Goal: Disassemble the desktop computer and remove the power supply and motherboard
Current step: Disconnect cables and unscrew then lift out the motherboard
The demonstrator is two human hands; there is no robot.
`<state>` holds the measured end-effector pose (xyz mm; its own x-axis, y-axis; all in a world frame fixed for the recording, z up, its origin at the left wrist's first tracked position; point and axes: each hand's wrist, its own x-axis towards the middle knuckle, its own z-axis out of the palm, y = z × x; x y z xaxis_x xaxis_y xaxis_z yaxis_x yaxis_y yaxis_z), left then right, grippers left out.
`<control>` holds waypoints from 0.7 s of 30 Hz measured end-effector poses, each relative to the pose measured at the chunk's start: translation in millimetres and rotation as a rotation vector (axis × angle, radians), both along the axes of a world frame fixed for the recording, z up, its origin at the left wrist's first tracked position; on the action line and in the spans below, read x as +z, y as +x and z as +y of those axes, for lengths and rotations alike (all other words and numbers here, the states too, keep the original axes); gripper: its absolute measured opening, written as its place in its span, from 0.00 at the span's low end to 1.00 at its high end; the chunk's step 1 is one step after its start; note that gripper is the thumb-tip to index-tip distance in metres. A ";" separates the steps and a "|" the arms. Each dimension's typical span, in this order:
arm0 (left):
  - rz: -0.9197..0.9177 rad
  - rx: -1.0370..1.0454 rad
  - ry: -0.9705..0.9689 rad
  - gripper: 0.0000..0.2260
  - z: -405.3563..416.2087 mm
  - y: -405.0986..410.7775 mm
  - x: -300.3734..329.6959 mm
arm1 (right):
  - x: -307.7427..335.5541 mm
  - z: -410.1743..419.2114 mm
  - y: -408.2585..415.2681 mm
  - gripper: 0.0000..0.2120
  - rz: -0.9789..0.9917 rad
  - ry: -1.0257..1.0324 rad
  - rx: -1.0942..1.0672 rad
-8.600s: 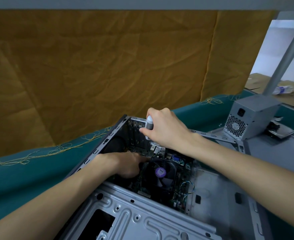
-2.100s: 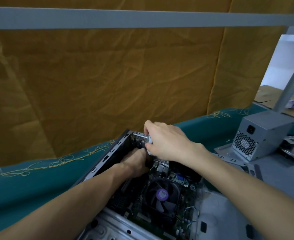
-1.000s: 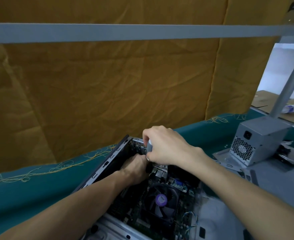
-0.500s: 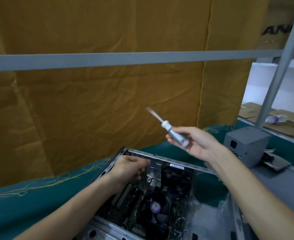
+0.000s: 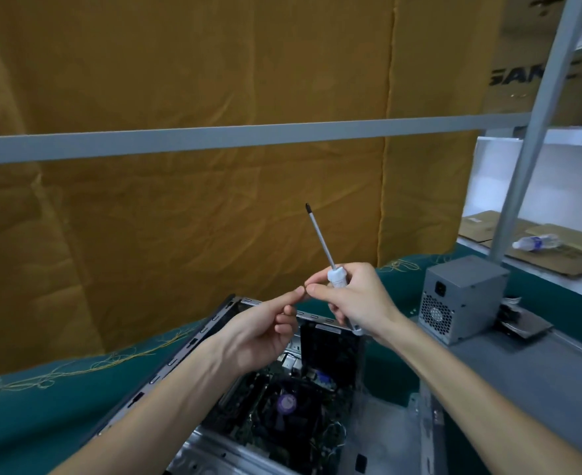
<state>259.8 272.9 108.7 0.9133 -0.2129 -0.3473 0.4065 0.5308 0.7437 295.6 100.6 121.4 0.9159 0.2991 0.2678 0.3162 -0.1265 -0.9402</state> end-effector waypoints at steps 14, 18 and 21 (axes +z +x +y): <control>-0.867 0.243 1.450 0.10 -42.1 34.4 -33.7 | -19.6 -101.9 69.1 0.08 -0.044 -0.232 -0.386; -0.872 0.084 1.629 0.15 -32.7 41.8 -59.2 | -84.4 -138.5 98.7 0.10 0.066 -0.579 -0.486; -0.895 0.121 1.606 0.18 -31.1 41.7 -66.2 | -131.5 -153.9 103.5 0.13 0.098 -0.709 -0.547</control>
